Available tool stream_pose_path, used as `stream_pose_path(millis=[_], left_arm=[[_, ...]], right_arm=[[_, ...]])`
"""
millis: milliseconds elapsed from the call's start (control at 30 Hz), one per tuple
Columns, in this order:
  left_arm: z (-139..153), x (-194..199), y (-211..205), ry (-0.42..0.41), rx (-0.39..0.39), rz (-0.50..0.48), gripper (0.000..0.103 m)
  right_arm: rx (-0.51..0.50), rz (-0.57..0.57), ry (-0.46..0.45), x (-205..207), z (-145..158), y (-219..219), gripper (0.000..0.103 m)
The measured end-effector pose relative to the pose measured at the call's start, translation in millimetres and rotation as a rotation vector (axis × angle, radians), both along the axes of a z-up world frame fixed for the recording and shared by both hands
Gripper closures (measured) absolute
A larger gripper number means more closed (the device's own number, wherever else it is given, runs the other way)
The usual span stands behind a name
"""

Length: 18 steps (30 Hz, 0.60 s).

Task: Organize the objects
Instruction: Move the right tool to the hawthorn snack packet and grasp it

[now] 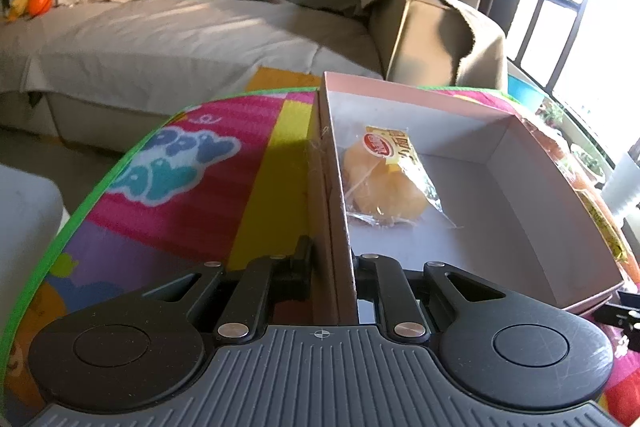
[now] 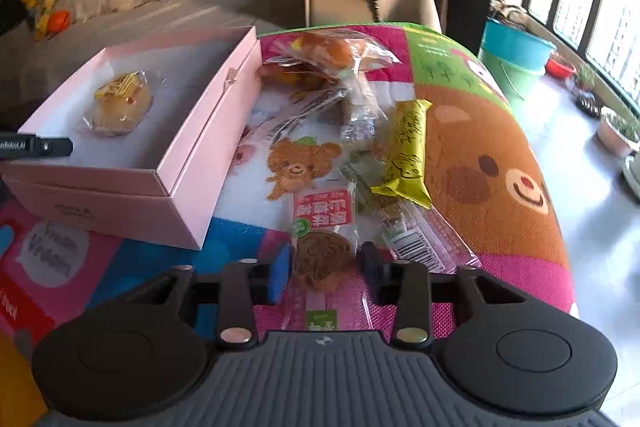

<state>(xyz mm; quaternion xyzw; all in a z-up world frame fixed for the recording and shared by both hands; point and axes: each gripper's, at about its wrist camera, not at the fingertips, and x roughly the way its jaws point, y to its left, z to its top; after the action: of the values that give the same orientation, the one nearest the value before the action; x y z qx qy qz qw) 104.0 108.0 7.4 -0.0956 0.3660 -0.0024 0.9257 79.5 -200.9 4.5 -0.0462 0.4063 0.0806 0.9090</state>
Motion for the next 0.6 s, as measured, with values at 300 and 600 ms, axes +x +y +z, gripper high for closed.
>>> stream_pose_path(millis=[300,600], left_arm=[[5,-10,2,0.019,0.005,0.003,0.088],[11,-8,-5,-0.012,0.058,-0.03,0.09]], right_arm=[[-0.013,-0.022,-0.006,-1,-2,-1,0.067],[-0.03,-0.007,-0.032,-5,-4,4,0.064]])
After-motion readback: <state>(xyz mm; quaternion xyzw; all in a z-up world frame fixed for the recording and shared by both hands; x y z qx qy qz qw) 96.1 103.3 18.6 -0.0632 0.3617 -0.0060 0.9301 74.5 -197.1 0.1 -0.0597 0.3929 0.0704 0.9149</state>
